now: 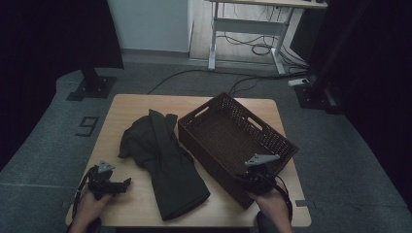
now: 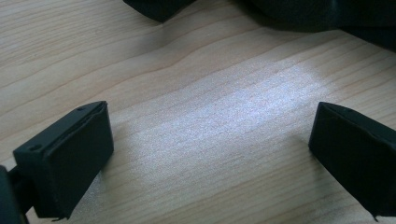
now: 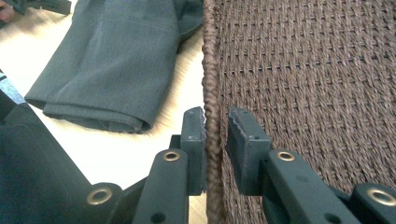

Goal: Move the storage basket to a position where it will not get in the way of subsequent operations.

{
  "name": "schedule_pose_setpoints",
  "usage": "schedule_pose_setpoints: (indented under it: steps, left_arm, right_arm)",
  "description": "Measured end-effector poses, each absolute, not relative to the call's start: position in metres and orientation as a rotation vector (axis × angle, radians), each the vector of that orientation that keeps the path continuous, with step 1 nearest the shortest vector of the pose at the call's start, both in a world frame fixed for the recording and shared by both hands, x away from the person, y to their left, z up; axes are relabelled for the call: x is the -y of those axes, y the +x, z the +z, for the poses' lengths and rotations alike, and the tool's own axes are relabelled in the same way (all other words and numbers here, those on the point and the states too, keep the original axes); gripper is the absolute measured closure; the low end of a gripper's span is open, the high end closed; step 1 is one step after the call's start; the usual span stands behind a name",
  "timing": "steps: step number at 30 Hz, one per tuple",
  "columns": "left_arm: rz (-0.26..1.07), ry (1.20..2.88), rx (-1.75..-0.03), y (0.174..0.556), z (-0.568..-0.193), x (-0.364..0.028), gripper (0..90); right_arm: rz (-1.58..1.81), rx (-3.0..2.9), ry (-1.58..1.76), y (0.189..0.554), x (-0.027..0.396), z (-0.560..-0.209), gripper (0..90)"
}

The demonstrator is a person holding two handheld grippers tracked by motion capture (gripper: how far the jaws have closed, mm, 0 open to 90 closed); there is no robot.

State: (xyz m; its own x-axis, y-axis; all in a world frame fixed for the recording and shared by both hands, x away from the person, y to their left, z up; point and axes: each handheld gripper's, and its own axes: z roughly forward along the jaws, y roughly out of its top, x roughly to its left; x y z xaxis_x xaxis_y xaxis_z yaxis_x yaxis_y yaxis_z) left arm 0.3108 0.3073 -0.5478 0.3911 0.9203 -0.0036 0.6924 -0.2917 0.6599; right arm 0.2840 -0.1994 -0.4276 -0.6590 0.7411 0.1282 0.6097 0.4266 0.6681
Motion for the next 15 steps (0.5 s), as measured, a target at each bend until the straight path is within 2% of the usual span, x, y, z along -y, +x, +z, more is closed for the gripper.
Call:
schedule_pose_setpoints:
  steps: [11, 15]
  left_arm:
    - [0.515, 2.074, -1.378, 0.311, -0.548, -0.307, 0.0]
    - [0.515, 2.074, -1.379, 0.311, -0.548, -0.307, 0.0]
  right_arm:
    - [1.073, -2.471, 1.23, 0.27, 0.212, -0.428, 77.3]
    - [1.074, -2.471, 1.244, 0.266, 0.215, -0.43, 80.1]
